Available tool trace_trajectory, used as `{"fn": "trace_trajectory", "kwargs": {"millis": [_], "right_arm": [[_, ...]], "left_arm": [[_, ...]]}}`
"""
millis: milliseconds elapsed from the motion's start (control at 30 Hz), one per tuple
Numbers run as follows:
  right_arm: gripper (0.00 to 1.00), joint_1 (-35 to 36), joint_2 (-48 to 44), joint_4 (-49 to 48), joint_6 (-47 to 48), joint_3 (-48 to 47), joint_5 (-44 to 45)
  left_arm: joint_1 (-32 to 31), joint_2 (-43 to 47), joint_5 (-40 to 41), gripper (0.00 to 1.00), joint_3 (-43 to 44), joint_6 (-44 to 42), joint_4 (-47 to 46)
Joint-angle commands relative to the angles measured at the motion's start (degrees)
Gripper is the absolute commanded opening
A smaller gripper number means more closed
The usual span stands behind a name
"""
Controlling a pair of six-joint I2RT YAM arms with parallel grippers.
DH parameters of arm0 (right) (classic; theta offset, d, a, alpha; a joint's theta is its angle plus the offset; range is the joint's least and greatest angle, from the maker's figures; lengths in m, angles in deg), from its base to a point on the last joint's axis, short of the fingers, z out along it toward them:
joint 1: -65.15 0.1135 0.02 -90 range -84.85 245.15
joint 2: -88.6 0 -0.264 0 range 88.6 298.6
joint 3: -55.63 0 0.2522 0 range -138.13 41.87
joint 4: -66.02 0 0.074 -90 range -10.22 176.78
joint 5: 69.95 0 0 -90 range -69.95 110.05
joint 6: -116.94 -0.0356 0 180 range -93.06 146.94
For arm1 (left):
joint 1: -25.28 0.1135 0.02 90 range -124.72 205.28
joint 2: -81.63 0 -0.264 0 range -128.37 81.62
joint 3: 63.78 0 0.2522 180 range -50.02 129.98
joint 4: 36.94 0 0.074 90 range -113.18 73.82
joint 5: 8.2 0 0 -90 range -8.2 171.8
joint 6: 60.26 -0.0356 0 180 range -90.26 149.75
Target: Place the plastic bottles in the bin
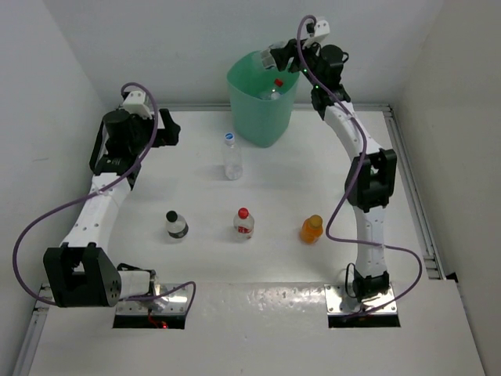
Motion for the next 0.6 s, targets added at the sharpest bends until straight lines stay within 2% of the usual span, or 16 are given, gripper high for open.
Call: {"fn": "trace_trajectory", "kwargs": {"millis": [0, 33, 67, 167, 400, 567], "right_arm": [[0.29, 0.01, -1.62, -4.18, 1.52, -1.54, 1.03], [0.38, 0.1, -1.44, -4.35, 2.22, -1.19, 1.29], [0.6, 0.1, -1.35, -4.27, 2.22, -1.01, 1.29], [0.84, 0.28, -2.13, -4.18, 2.05, -1.01, 2.43], [0.92, 0.19, -8.72, -1.29, 3.98, -1.1, 3.05], [0.92, -4.63, -18.65, 1.53, -0.05, 6.45, -0.19]], "left_arm": [[-0.21, -0.15, -5.45, 1.0, -0.1, 0.11, -1.83], [-1.44, -0.85, -5.46, 1.0, -0.1, -0.58, -1.12], [-2.23, -0.85, -6.24, 1.0, -0.1, -1.2, -1.11], [-5.22, -1.46, -6.86, 1.0, -1.67, -2.52, -1.64], [-12.34, -7.79, -4.23, 1.0, 0.33, -3.75, -4.62], [-15.34, -14.12, -4.23, 1.0, 2.79, -6.56, -6.3]]}}
